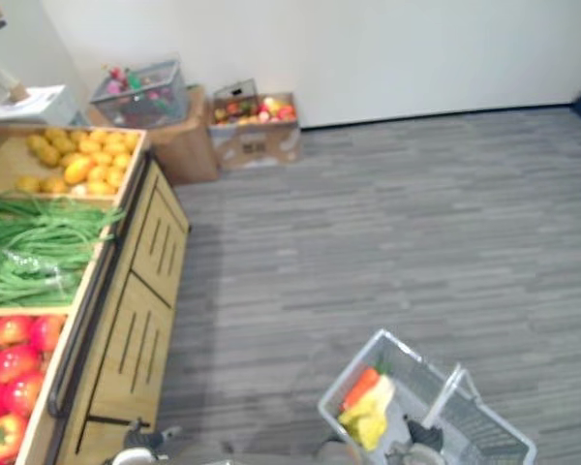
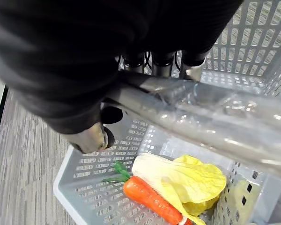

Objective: Pick vegetable in the basket

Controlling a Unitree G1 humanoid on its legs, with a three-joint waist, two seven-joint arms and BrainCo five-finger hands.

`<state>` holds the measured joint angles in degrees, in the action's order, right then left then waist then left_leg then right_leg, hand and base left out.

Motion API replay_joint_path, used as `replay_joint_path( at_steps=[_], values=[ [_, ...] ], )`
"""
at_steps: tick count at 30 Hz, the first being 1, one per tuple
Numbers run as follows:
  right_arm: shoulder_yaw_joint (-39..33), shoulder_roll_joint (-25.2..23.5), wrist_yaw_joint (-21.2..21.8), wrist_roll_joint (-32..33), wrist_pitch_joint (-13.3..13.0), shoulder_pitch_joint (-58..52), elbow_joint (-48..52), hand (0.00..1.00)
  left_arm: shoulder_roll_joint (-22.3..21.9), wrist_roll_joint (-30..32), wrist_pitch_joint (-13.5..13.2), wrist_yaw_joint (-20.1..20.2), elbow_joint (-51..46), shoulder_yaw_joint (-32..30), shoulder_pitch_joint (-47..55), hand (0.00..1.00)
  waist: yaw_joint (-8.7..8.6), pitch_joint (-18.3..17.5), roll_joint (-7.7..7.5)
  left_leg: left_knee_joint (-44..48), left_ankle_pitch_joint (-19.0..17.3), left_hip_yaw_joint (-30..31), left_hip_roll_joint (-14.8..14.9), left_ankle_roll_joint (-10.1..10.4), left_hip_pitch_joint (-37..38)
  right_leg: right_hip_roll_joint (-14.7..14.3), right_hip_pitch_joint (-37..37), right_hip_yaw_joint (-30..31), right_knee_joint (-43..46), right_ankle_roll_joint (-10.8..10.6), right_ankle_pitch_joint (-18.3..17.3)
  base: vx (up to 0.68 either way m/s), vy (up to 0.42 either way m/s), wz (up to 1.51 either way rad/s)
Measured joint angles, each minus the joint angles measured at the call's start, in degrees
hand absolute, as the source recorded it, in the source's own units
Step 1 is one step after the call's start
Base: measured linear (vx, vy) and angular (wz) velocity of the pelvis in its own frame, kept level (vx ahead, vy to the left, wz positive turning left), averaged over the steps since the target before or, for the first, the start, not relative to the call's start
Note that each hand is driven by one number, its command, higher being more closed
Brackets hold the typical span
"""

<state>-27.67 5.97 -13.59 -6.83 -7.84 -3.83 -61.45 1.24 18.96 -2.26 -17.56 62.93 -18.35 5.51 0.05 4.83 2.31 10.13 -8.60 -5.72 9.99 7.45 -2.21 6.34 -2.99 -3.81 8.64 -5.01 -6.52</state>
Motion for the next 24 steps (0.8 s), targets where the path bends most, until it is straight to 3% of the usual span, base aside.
replay_joint_path(
  at_steps=[2,6,10,13,16,24],
  values=[
    [1.40,-1.14,-0.04,-0.03,-0.24,-1.43,-0.35,1.00,1.76,0.18,0.02,-0.02,0.47,1.01,0.82,0.00,-0.13,-1.84,-2.33,-1.10,-0.90,-2.83,-2.61,-1.16,-0.08,2.19,0.01,3.22,-3.24,-2.24,1.87,0.03,0.293,-0.51],
    [1.41,-2.40,-0.02,0.02,-0.31,-2.20,-2.30,1.00,3.89,0.55,0.10,0.04,1.50,2.77,1.77,0.00,-0.14,-3.77,-5.31,-3.83,-1.33,-6.58,-5.96,-2.66,1.84,4.80,-0.72,7.55,-5.47,-3.32,3.10,0.08,0.193,-0.43],
    [0.91,-2.28,-0.04,-0.01,-0.07,-1.92,-2.51,1.00,4.56,2.21,0.26,0.36,3.23,4.75,1.38,0.00,-0.81,-4.00,-5.37,-5.08,-1.49,-9.66,-7.51,-3.63,4.39,5.32,-0.69,10.60,-6.43,-3.73,4.22,0.18,0.130,-0.41],
    [1.01,-1.50,0.21,-0.08,0.04,-1.77,-2.62,1.00,4.45,2.21,0.23,0.54,3.28,5.22,0.96,0.00,-1.22,-4.15,-4.24,-5.04,-1.49,-9.63,-6.82,-3.63,5.60,4.33,-0.32,10.72,-6.34,-2.41,5.15,0.14,-0.007,-0.28],
    [1.01,-0.53,0.49,-0.09,0.06,-1.75,-4.33,1.00,4.39,2.20,-0.24,1.82,3.35,5.67,0.78,0.00,-1.21,-4.13,-3.71,-5.25,-1.50,-9.43,-6.45,-3.62,7.53,3.90,1.17,10.51,-6.34,-2.38,5.18,0.10,-0.045,-0.21],
    [1.36,0.08,2.25,-2.27,-0.22,-1.71,-4.74,1.00,4.10,2.21,-0.27,2.74,3.74,6.91,0.68,0.00,-1.29,-3.62,-3.60,-5.93,-1.49,-8.65,-5.98,-3.62,8.59,3.45,1.09,8.97,-3.96,-2.38,5.17,-0.02,-0.039,0.02]
  ],
)
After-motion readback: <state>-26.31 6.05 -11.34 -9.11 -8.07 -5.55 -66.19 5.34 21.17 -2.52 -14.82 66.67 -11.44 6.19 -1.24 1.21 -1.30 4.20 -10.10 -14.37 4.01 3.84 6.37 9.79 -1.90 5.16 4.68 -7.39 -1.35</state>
